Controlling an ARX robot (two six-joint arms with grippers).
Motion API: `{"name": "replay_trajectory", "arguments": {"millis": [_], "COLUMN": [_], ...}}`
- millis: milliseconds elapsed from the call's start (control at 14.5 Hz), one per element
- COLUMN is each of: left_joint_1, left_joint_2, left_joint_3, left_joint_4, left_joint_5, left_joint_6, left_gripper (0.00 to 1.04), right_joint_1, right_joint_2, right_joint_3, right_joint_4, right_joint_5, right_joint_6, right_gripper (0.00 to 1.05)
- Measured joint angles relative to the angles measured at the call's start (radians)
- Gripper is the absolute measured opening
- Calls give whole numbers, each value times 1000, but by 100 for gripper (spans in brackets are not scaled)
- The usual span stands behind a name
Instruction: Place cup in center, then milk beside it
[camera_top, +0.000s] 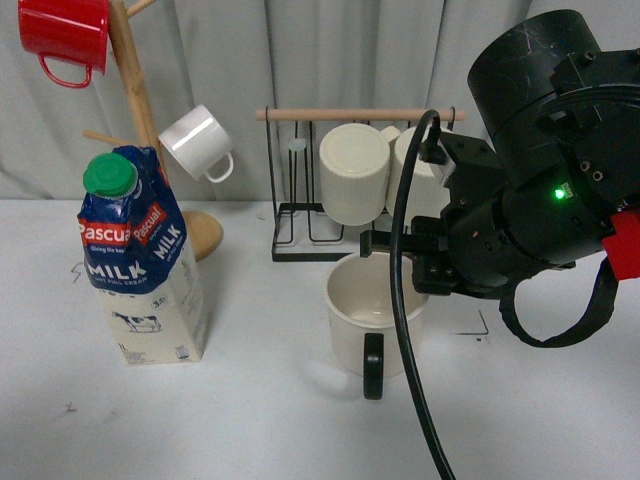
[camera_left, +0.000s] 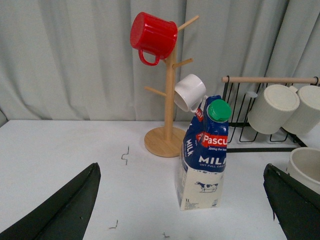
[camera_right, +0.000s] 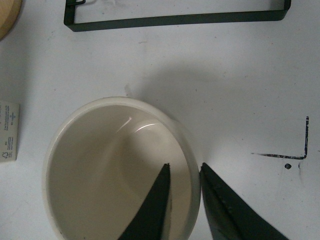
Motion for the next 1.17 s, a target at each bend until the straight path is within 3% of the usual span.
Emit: {"name": "replay_trajectory", "arguments": {"millis": [275,482,550,619,757,894,1101,1170], "left_joint_1": [0,0,0,0,0,0,0,0], "left_joint_2": [0,0,0,0,0,0,0,0], "left_joint_3": [0,0,0,0,0,0,0,0], "left_joint_4": [0,0,0,0,0,0,0,0], "left_joint_5": [0,0,0,0,0,0,0,0], "left_joint_6": [0,0,0,0,0,0,0,0], "left_gripper": [98,98,98,98,98,98,98,98], "right_joint_1": [-31,-69,-87,-89,-127,-196,-229,-246], "right_joint_2": [-30,-215,-298,-389,-613,-831,-917,-966], "right_joint_3": [-14,-84,-115,-201,-466,-658,-844,-885], "right_joint_4": [0,104,127,330,655,756,770,776], "right_joint_5": [-25,-98,-129,-73,214,237,179,168], "right_joint_6": [-4,-11,-10,-51,-216,-275,-298,-300], "right_gripper": [60,95,100,93,69,43,6,2]}}
